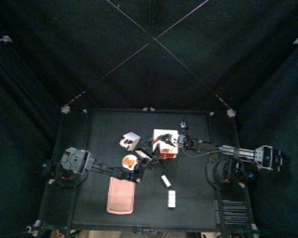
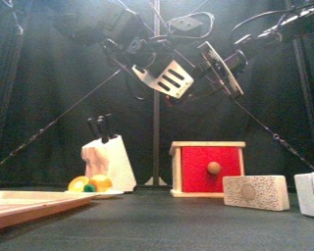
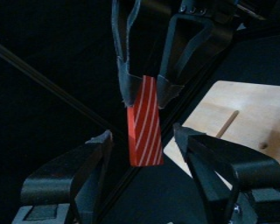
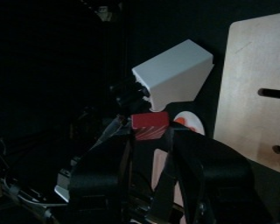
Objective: Drop rice
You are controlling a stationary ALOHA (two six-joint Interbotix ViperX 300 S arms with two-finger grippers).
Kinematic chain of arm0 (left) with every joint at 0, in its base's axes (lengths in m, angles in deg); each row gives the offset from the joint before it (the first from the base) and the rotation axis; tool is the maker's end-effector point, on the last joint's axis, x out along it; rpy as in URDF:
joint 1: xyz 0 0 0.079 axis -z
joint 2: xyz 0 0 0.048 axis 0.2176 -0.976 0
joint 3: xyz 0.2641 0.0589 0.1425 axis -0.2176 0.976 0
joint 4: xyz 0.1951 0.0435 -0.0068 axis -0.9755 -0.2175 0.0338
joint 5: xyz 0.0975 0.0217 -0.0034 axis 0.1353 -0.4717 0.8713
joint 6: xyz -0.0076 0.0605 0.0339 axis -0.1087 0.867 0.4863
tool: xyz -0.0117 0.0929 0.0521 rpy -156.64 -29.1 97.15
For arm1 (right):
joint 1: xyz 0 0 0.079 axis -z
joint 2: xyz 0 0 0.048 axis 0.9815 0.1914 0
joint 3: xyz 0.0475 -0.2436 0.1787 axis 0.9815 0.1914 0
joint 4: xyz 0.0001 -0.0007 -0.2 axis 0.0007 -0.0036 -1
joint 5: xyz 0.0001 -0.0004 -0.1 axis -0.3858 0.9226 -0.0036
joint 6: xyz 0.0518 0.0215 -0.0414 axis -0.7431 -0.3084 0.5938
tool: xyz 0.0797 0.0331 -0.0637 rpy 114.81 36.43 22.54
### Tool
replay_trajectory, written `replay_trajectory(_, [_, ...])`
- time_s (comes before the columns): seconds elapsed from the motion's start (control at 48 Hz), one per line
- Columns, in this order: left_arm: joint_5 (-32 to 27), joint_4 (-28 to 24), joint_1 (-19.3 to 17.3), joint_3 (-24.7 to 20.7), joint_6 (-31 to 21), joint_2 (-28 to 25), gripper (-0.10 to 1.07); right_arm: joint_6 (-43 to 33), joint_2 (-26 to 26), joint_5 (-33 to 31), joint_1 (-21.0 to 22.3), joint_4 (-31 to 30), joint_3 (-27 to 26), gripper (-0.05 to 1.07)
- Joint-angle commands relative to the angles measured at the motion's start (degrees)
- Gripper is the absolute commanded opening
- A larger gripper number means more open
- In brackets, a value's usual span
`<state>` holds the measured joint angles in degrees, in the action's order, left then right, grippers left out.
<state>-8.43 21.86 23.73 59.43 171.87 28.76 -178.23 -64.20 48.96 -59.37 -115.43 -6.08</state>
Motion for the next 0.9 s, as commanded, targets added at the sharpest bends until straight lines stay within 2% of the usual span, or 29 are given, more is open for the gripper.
replay_trajectory(0.0, [0.44, 0.09, -0.18, -1.58, 0.09, 0.7, 0.92, 0.09, -0.7, 0.97, 0.35, 0.09, -1.05, 0.49])
replay_trajectory(0.229, [0.88, 0.09, -0.35, -1.49, 0.0, 0.26, 0.89, 0.09, -0.7, 1.49, 0.35, 0.09, -0.88, 0.49])
replay_trajectory(0.583, [0.88, 0.35, -0.44, -1.41, 0.0, 0.18, 0.59, 0.09, -0.7, 1.58, 0.26, 0.09, -0.7, 0.49])
replay_trajectory(0.729, [0.88, 0.44, -0.44, -1.32, 0.0, 0.18, 0.57, 0.62, -0.62, 1.58, 0.35, -0.62, -0.53, 0.49])
replay_trajectory(0.875, [0.88, 0.88, -0.35, -1.32, 0.09, 0.35, 0.57, 0.88, -0.7, 1.58, 0.35, -4.04, 0.0, 0.5])
